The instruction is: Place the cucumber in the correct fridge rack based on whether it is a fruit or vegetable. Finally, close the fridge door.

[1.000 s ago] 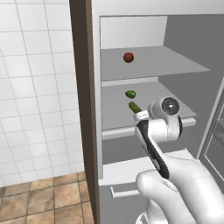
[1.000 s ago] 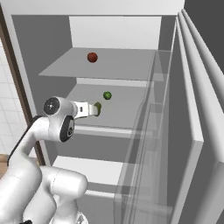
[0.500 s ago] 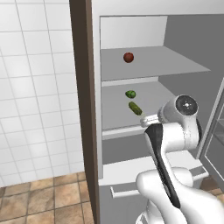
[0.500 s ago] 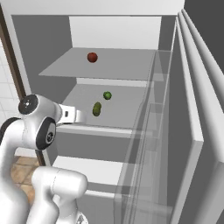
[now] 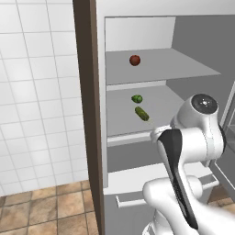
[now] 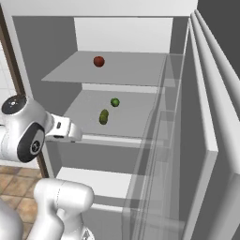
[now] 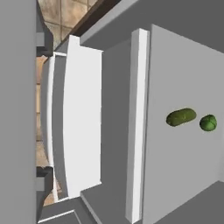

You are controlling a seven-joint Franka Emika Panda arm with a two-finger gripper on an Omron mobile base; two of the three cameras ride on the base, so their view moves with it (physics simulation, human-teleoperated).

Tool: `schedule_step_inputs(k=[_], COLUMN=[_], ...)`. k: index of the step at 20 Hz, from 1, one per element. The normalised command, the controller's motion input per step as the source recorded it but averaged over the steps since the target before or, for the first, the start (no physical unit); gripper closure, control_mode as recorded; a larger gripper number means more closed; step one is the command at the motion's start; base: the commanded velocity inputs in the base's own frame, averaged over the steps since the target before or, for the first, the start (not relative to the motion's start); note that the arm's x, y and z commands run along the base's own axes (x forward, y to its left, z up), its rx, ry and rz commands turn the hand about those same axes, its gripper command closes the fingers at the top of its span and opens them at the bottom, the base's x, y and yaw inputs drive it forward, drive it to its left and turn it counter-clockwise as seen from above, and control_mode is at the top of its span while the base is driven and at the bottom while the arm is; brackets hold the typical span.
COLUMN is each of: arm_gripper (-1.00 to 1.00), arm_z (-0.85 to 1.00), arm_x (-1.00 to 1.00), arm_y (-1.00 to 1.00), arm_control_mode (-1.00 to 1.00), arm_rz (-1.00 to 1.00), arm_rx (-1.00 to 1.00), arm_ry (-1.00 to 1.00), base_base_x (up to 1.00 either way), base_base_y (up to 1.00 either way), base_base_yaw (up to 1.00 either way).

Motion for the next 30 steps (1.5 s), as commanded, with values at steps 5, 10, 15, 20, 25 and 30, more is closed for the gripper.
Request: schedule_step_inputs(k=[5, 10, 15, 20, 25, 30], arm_gripper=[-1.0, -1.0, -1.0, -1.0, -1.0, -1.0], arm_z=[-0.23, 0.0, 0.0, 0.0, 0.0, 0.0], arm_x=[-0.53, 0.0, 0.0, 0.0, 0.0, 0.0], arm_y=[0.06, 0.0, 0.0, 0.0, 0.0, 0.0], arm_control_mode=[1.0, 1.0, 1.0, 1.0, 1.0, 1.0], arm_rz=[0.0, 0.0, 0.0, 0.0, 0.0, 0.0], arm_rx=[0.04, 0.0, 0.0, 0.0, 0.0, 0.0], arm_ry=[0.02, 0.0, 0.0, 0.0, 0.0, 0.0], base_base_x=[-0.2, -1.0, -1.0, -1.0, -1.0, -0.87], base_base_y=[0.04, 0.47, 0.48, 0.28, -0.07, -0.76], base_base_yaw=[0.0, -0.04, -0.05, -0.07, -0.2, -0.27])
